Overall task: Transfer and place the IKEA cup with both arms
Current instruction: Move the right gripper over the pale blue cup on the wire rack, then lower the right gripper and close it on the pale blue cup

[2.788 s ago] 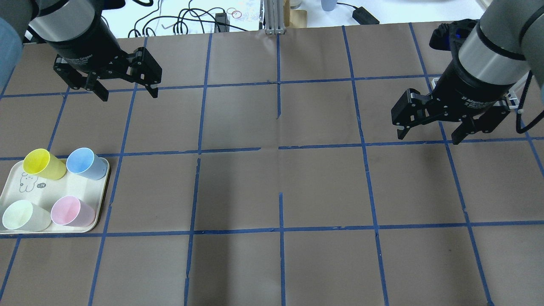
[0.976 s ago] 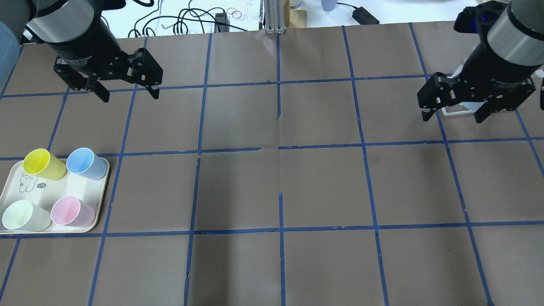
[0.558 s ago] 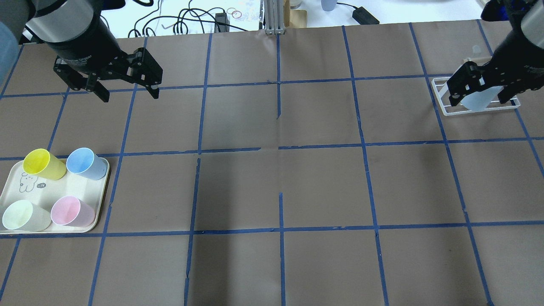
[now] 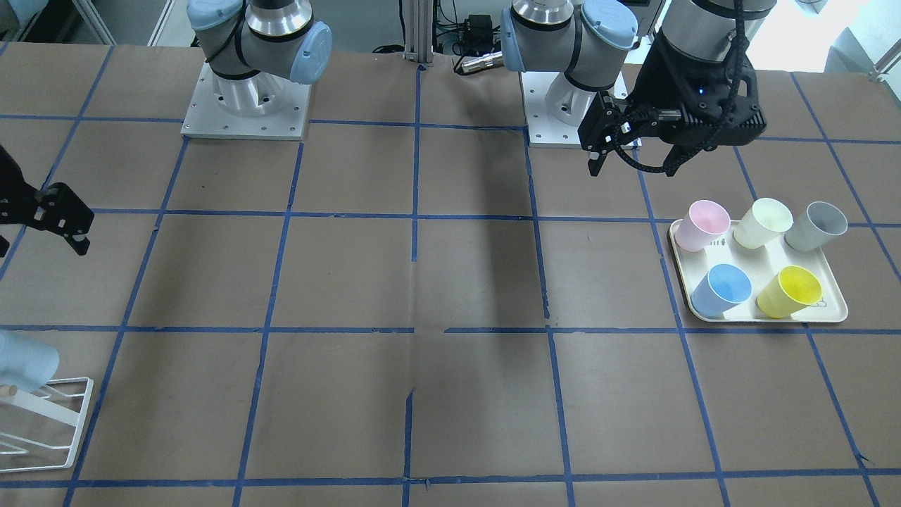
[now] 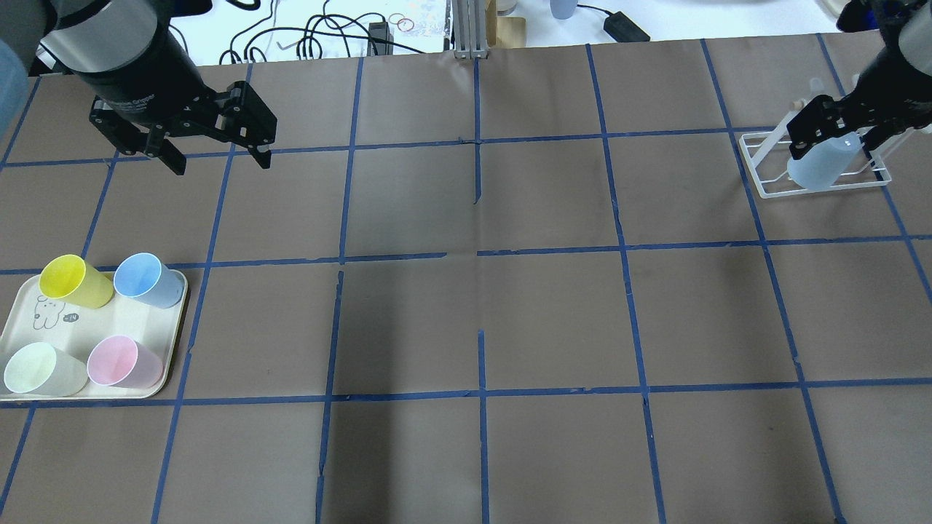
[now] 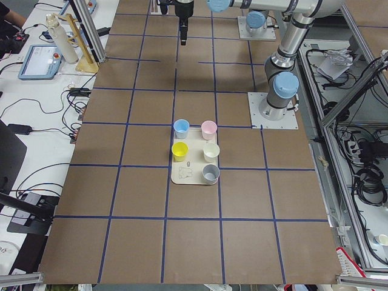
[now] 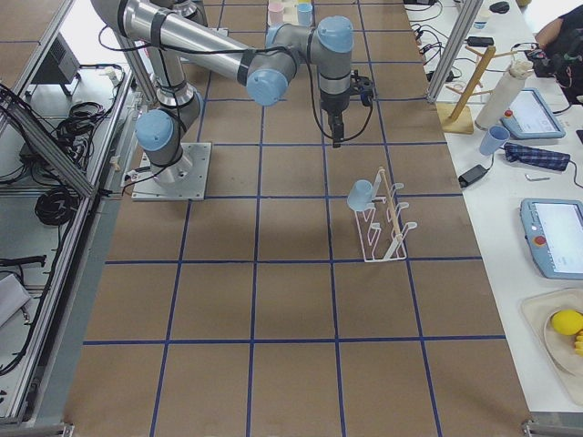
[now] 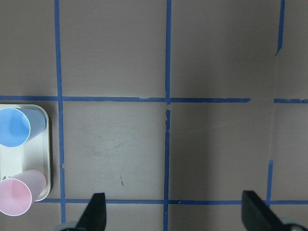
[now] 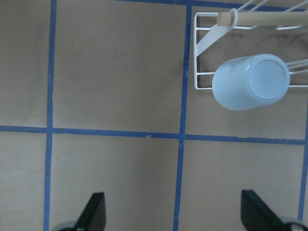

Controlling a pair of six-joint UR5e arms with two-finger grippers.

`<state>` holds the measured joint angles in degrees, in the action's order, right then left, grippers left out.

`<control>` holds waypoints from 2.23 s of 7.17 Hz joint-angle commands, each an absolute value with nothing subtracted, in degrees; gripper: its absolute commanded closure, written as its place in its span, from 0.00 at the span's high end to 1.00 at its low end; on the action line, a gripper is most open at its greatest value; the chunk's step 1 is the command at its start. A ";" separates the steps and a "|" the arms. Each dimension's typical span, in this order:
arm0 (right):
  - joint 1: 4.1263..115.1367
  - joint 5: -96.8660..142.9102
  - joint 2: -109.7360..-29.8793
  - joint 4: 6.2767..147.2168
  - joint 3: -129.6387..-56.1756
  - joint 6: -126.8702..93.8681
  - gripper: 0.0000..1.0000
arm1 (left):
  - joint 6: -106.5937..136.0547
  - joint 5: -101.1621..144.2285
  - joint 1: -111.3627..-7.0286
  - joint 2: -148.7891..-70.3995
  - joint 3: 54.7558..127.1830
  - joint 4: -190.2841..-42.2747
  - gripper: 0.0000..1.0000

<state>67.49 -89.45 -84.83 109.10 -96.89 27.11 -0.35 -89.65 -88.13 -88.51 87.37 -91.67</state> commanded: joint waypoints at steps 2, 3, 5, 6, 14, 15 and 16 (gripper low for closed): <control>64.77 -89.30 -79.12 114.67 -95.01 32.78 1.00 | -0.44 -89.65 -88.07 -88.51 87.28 -91.67 1.00; 64.78 -89.21 -77.36 117.83 -94.92 33.04 1.00 | -0.44 -89.65 -88.07 -88.59 87.36 -91.67 1.00; 64.69 -89.30 -74.19 122.51 -94.83 34.19 1.00 | -0.44 -89.65 -88.07 -88.51 87.36 -91.58 1.00; 64.69 -89.30 -73.57 123.65 -94.83 35.84 1.00 | -0.44 -89.65 -88.07 -88.51 87.28 -91.58 1.00; 62.14 -88.68 -70.85 123.66 -94.92 36.39 1.00 | -0.44 -89.65 -87.98 -88.59 87.28 -91.58 1.00; 62.14 -88.59 -69.88 125.23 -94.92 36.30 1.00 | -0.44 -89.65 -87.98 -88.59 87.36 -91.58 1.00; 62.23 -88.59 -69.35 125.77 -95.01 36.21 1.00 | -0.44 -89.65 -87.98 -88.59 87.36 -91.58 1.00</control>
